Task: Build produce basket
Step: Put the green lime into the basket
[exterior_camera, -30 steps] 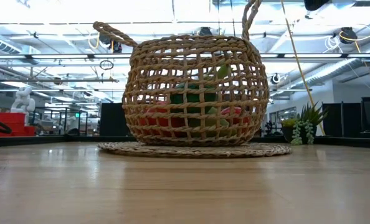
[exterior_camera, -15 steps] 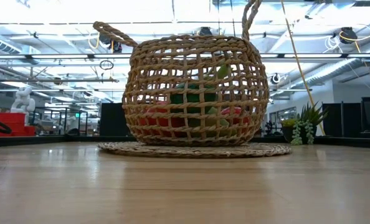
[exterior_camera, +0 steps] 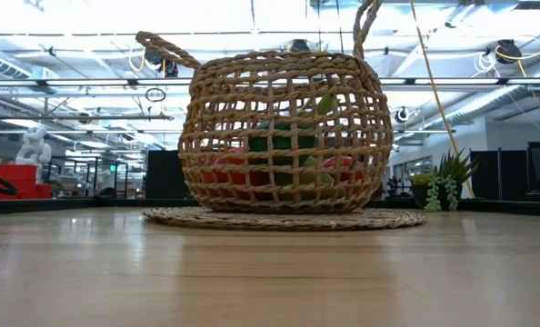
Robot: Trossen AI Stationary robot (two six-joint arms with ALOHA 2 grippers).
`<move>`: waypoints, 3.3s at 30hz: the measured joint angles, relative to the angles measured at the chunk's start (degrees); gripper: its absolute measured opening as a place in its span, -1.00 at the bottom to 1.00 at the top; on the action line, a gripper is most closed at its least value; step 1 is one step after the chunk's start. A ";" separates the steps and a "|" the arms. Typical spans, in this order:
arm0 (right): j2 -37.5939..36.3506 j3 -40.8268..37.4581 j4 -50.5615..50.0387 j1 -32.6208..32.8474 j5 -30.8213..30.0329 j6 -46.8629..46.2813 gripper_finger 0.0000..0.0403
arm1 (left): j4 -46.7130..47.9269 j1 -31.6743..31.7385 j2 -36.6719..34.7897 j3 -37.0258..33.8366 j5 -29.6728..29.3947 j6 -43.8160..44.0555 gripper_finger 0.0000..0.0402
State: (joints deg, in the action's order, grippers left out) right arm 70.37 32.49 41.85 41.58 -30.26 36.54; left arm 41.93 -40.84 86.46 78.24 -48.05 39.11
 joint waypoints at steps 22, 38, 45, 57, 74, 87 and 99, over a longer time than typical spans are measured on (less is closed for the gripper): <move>0.00 0.00 -0.04 0.00 0.13 13.70 0.60 | 0.02 0.00 0.02 0.02 0.00 -0.49 0.28; 0.00 0.00 -0.07 0.00 0.24 13.69 0.60 | 0.03 0.00 0.04 0.02 0.00 -0.55 0.28; 0.00 0.00 -0.07 0.00 0.26 13.68 0.60 | 0.02 0.00 0.04 0.02 0.00 -0.55 0.28; 0.00 0.00 -0.07 0.00 0.26 13.67 0.60 | 0.04 0.00 0.04 0.02 0.00 -0.55 0.28; 0.00 0.00 -0.11 0.02 0.28 -29.40 0.60 | 0.04 0.00 0.04 0.02 0.00 -0.59 0.28; 0.00 0.00 -0.09 0.02 0.28 -51.35 0.60 | 0.03 0.00 0.04 0.02 0.00 -0.59 0.28; 0.01 0.00 -0.09 0.01 0.28 -50.43 0.60 | 0.02 0.00 0.04 0.02 0.00 -0.44 0.28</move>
State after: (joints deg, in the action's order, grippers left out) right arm 70.37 32.49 41.76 41.59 -29.98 -13.89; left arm 41.95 -40.84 86.50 78.26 -48.05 38.68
